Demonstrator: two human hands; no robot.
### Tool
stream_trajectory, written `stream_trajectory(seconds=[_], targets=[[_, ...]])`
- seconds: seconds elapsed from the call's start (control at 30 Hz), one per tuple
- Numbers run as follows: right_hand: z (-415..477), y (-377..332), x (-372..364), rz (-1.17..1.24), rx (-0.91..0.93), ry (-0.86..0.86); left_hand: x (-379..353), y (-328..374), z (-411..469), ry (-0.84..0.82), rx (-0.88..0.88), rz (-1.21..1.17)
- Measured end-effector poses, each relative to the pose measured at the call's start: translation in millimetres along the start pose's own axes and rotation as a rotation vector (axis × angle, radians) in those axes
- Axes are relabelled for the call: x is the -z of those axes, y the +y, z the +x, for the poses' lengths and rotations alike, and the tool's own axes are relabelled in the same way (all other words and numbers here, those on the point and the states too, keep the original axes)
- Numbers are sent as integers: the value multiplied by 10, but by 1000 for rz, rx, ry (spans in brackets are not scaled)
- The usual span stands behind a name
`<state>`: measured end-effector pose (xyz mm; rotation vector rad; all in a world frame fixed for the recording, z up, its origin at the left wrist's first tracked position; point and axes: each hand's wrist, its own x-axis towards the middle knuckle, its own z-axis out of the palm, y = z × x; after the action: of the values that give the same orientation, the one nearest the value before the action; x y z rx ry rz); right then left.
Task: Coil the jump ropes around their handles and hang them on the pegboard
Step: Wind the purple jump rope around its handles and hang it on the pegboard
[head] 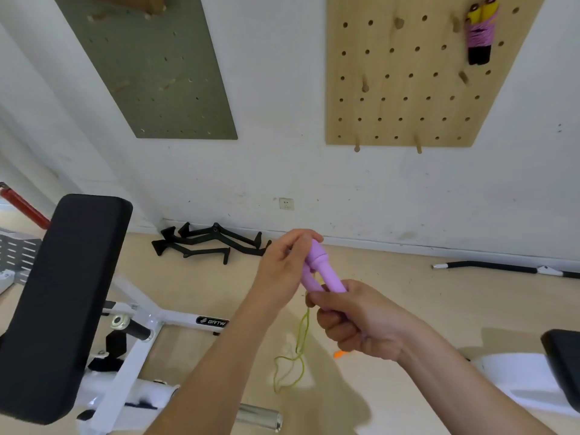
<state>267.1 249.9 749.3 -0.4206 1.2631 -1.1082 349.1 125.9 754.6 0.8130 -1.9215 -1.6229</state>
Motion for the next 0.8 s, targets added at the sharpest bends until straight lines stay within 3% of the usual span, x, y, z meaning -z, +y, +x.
stream_trajectory(seconds=[0.07, 0.13, 0.2, 0.33, 0.4, 0.43, 0.53, 0.6, 0.63, 0.7, 0.8], targets=[[-30, -7, 93, 88, -48, -67, 146, -24, 76, -147, -55, 198], [-59, 2, 168, 192, -88, -181, 244, -50, 158, -152, -133, 301], [-53, 30, 212, 268, -91, -324, 256, -55, 225, -118, -112, 207], [-23, -5, 284, 517, 18, -590, 45, -138, 226, -160, 132, -170], [-62, -123, 310, 578, 78, -469, -78, -235, 133, -166, 124, -139], [-77, -171, 306, 518, 97, -306, -120, -260, 79, -161, 105, -55], [-7, -157, 276, 49, 159, 268, -194, -321, 54, -168, -147, 597], [70, -108, 219, -340, 230, 496, -194, -331, 67, -142, -434, 1012], [99, -87, 205, -546, 259, 558, -181, -309, 51, -164, -526, 1168], [112, -96, 189, -859, 285, 614, -145, -229, 20, -228, -546, 1390], [95, -179, 167, -1161, 284, 687, -63, -123, 39, -248, -536, 1487]])
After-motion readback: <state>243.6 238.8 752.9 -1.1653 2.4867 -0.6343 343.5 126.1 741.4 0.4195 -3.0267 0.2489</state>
